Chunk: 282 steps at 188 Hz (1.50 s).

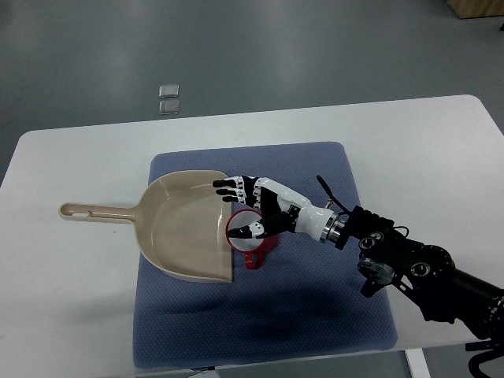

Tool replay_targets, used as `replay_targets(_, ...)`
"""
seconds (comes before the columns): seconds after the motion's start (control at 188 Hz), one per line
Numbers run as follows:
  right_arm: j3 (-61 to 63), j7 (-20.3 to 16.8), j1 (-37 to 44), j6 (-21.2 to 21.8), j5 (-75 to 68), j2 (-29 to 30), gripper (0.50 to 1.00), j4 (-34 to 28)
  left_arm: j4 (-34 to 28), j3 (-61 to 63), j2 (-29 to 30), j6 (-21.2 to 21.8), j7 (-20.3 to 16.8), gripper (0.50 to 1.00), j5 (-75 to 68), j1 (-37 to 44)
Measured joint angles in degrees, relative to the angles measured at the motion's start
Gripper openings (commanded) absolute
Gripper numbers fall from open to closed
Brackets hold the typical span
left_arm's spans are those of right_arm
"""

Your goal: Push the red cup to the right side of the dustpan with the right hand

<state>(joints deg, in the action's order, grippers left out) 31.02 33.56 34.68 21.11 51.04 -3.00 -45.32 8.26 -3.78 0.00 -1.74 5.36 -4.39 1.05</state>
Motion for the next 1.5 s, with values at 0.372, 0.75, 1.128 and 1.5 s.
replay_targets(0.372, 0.2, -0.3, 1.3, -0.6, -0.1, -0.2, 0.934, 0.5, 0.0, 0.0, 0.0, 0.0, 0.0, 1.0, 0.0, 0.0)
replay_targets(0.75, 0.2, -0.3, 2.2, -0.7, -0.1, -0.6, 0.934, 0.6, 0.0, 0.0, 0.0, 0.0, 0.0, 1.0, 0.0, 0.0)
replay_targets(1.128, 1.8, -0.4, 4.4, -0.3, -0.8, -1.9, 0.934, 0.6, 0.0, 0.0, 0.0, 0.0, 0.0, 1.0, 0.0, 0.0)
replay_targets(1.5, 2.5, -7.1, 8.9, 0.3, -5.3, -6.5, 0.932, 1.6, 0.0, 0.0, 0.0, 0.0, 0.0, 1.0, 0.0, 0.0)
